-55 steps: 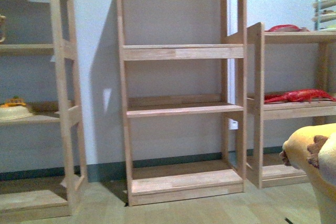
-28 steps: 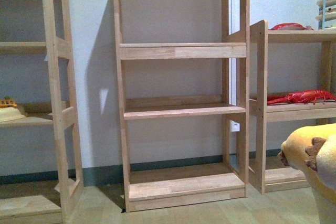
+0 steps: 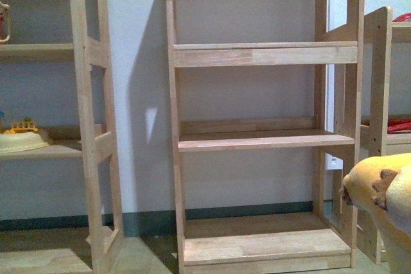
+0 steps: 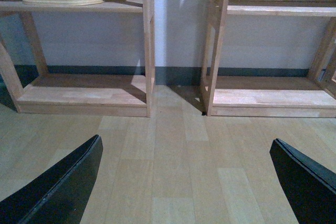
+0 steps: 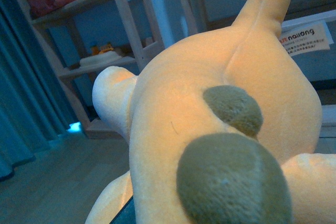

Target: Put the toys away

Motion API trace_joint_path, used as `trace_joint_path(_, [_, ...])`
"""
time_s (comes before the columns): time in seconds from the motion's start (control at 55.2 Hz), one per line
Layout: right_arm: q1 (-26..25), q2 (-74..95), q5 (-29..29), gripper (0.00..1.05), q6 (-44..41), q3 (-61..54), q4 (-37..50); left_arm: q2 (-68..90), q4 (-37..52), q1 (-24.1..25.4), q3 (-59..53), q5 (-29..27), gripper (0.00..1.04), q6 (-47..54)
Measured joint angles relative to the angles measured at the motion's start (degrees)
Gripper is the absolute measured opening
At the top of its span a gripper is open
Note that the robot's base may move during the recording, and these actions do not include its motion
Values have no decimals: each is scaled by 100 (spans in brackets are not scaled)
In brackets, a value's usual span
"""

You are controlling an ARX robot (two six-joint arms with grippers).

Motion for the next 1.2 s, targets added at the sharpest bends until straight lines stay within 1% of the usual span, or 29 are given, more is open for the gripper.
trace_joint_path(1.195, [-7,0,57,17,0,0,0,-2,0,0,0,15,99,0])
